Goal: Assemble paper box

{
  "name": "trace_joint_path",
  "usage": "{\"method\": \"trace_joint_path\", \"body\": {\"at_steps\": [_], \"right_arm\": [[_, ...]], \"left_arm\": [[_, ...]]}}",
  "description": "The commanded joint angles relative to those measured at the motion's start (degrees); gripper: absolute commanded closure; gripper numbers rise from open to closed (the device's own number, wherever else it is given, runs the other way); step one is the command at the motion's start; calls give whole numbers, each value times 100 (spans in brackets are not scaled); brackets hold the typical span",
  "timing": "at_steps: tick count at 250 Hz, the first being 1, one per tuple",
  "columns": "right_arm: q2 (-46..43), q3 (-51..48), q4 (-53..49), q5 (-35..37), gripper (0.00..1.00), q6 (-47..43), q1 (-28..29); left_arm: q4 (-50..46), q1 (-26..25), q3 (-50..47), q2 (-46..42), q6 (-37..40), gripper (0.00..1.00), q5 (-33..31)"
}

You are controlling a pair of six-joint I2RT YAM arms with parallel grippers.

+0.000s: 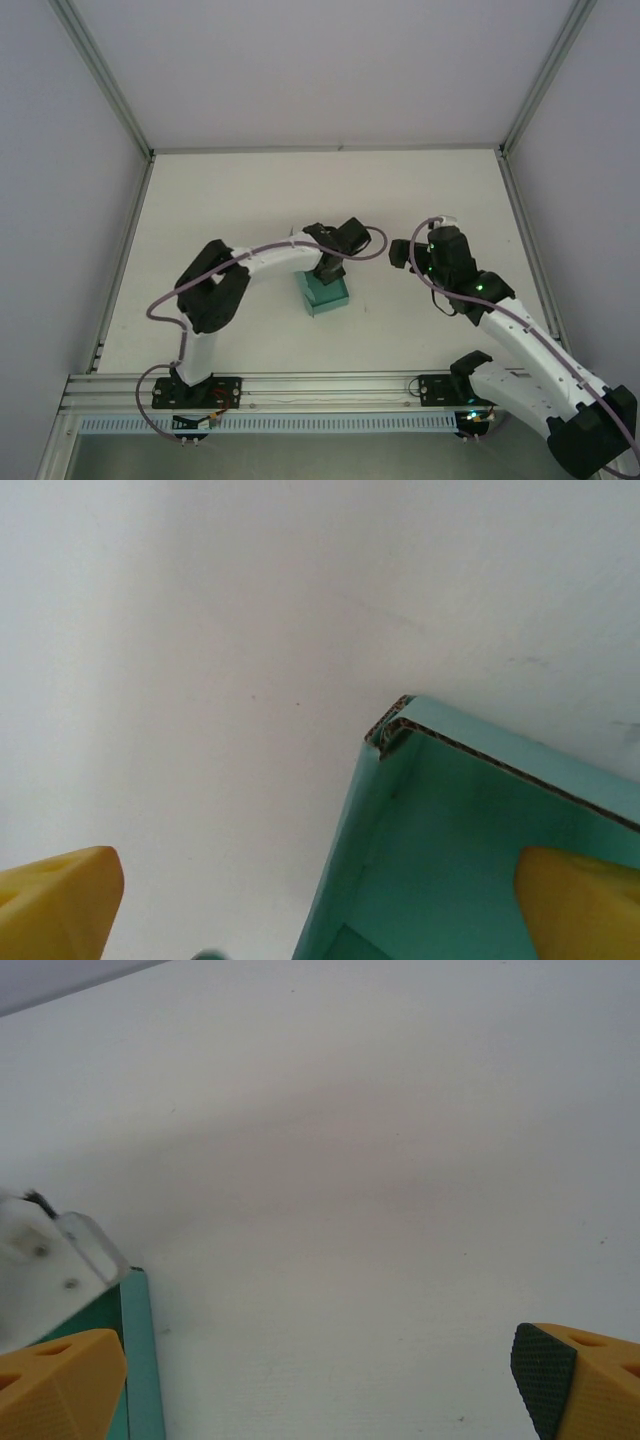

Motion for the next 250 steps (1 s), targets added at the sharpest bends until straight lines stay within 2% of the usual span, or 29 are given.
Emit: {"method": "trace_joint_path", "body": {"at_steps": [1,34,69,90,113,138,165,201,216,230,250], "right_arm": [[-71,29,25,-257,0,-138,-38],[119,99,234,-453,0,-563,-48],[827,436,539,-920,0,-1235,-48],[1569,770,801,-2002,0,-2344,-26],[2594,1380,799,-2754,0,-3446,104],[3711,2136,345,-3037,1,-5250,579],[4838,2909,-214,-2878,3,-6945,1054],[6261,4570,-1416,-2940,12,-7413,1119],[6668,4975,-1634,-2887,15,-7576,1152],[7013,5281,-1771,-2788,23,-7645,1185],[7382,5651,-2041,-2750,29,-7601,1197]], "left_arm": [[-335,19,-20,-577,-21,0,677],[-245,109,83,-1082,-304,0,993],[98,430,75,-1891,-1097,0,1178],[324,765,-170,-2519,-1714,0,1194],[534,1294,-691,-3202,-2382,0,984],[451,2179,-1396,-3845,-3439,0,1318],[444,3004,-2329,-4418,-4115,0,1712],[402,3225,-3059,-4933,-4390,0,1493],[321,3238,-3139,-5046,-4381,0,1456],[195,3252,-3108,-5113,-4318,0,1376],[88,3254,-3083,-5182,-4302,0,1181]]}}
